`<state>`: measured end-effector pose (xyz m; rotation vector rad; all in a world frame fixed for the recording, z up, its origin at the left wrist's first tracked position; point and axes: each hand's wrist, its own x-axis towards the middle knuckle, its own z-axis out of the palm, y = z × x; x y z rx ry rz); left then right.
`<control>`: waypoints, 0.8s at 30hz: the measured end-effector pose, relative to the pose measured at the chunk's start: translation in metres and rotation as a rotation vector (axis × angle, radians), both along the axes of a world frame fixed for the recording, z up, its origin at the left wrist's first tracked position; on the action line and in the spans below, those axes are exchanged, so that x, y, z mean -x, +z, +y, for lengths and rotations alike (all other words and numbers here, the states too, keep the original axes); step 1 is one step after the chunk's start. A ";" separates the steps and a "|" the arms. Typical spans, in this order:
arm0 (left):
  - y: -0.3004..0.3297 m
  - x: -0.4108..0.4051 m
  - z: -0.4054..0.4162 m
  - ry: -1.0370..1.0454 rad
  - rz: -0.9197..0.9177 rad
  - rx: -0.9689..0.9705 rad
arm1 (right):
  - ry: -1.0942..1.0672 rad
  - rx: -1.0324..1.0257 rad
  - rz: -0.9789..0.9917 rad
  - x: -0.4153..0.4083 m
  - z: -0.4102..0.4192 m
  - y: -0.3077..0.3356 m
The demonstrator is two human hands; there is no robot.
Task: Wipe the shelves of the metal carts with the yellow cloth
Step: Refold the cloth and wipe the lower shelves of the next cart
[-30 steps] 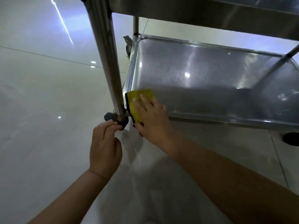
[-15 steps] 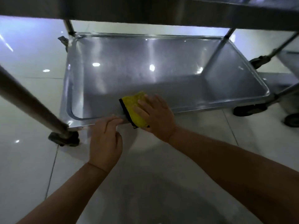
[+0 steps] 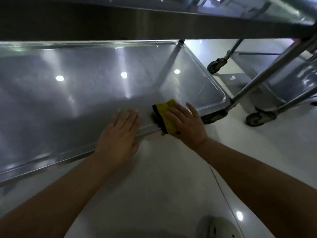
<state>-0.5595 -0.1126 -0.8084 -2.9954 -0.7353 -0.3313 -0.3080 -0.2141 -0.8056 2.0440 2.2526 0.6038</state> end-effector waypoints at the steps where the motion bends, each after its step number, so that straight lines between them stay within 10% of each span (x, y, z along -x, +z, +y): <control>1: 0.001 -0.011 0.004 -0.008 0.024 -0.013 | -0.001 -0.001 0.000 -0.014 -0.003 0.001; 14: -0.001 -0.052 0.006 0.026 0.038 0.022 | -0.297 0.215 0.404 -0.192 -0.044 0.034; 24: 0.003 -0.050 0.005 0.152 0.100 0.054 | -0.313 0.404 0.349 -0.093 0.012 0.044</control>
